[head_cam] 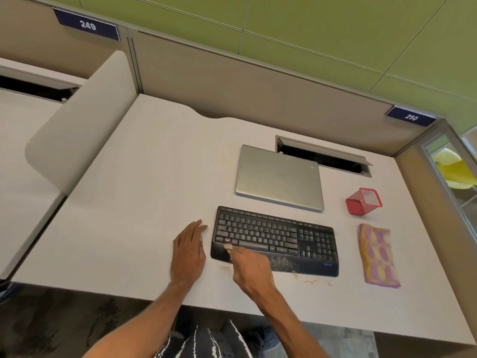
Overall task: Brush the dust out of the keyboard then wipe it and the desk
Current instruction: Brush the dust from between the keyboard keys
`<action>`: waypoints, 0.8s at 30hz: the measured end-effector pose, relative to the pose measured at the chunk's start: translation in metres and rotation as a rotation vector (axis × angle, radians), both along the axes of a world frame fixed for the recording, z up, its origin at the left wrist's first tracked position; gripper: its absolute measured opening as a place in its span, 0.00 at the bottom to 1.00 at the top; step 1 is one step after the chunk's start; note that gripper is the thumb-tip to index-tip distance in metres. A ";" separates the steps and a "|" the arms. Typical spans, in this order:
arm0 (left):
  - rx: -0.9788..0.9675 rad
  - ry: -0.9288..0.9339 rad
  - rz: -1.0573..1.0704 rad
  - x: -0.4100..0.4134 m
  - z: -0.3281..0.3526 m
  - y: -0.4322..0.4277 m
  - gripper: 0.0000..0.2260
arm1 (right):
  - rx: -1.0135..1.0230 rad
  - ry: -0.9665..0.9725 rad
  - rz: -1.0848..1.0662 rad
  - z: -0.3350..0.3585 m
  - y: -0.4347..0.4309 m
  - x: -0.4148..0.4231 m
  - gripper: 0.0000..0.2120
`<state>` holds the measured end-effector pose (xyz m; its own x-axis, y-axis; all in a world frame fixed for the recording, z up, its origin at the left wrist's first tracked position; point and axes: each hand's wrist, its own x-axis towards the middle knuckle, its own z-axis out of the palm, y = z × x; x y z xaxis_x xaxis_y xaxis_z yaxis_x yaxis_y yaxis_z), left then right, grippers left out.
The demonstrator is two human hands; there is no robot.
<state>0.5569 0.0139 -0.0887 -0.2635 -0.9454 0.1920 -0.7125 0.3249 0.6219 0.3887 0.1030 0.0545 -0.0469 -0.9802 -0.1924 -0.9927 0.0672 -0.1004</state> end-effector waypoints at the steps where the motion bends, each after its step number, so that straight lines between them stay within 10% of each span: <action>1: 0.001 0.003 0.000 0.000 0.000 0.000 0.19 | 0.009 -0.013 0.010 -0.001 0.005 0.000 0.13; 24: 0.026 0.013 -0.023 0.002 -0.005 -0.003 0.20 | -0.012 -0.065 -0.049 -0.018 0.049 -0.020 0.12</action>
<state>0.5589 0.0112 -0.0934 -0.2832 -0.9437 0.1708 -0.6969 0.3249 0.6394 0.3685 0.1521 0.0366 -0.0828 -0.9792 -0.1850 -0.9795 0.1142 -0.1657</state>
